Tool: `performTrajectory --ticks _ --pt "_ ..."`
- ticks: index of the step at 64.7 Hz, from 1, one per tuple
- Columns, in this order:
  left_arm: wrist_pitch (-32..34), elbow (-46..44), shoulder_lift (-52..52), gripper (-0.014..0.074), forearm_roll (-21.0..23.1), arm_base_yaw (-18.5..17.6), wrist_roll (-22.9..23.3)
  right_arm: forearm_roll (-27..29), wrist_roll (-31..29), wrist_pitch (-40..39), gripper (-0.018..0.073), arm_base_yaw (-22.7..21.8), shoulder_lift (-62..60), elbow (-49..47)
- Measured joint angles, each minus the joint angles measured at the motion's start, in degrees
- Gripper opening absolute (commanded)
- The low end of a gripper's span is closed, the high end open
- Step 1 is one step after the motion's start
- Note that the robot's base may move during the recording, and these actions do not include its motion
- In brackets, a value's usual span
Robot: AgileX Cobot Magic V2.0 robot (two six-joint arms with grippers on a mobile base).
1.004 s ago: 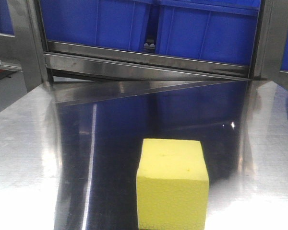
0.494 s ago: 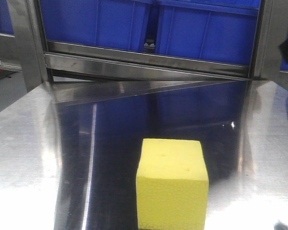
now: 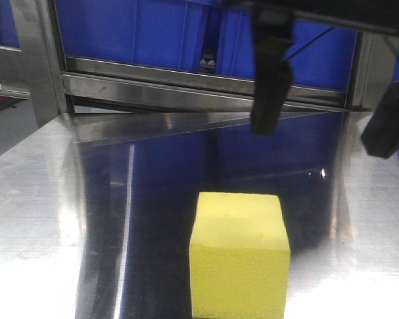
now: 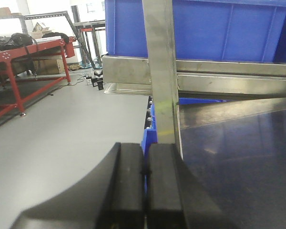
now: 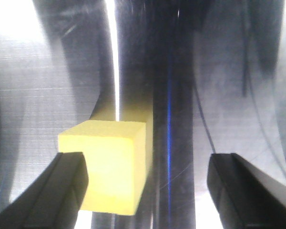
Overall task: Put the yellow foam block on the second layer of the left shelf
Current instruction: 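Lower the open right gripper over the yellow foam cube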
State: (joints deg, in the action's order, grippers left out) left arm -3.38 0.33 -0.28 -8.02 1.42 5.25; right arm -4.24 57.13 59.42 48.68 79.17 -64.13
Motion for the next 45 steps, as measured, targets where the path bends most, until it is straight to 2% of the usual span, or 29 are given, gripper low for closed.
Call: performTrajectory --ticks 19,45 --pt "0.0 0.0 0.0 0.0136 0.0 0.0 0.0 -0.5 3.1 2.4 0.0623 6.1 9.0 -5.4" --pt "0.0 0.0 0.0 0.0136 0.0 0.0 0.0 -1.0 4.3 1.5 0.0623 7.1 12.7 -5.4"
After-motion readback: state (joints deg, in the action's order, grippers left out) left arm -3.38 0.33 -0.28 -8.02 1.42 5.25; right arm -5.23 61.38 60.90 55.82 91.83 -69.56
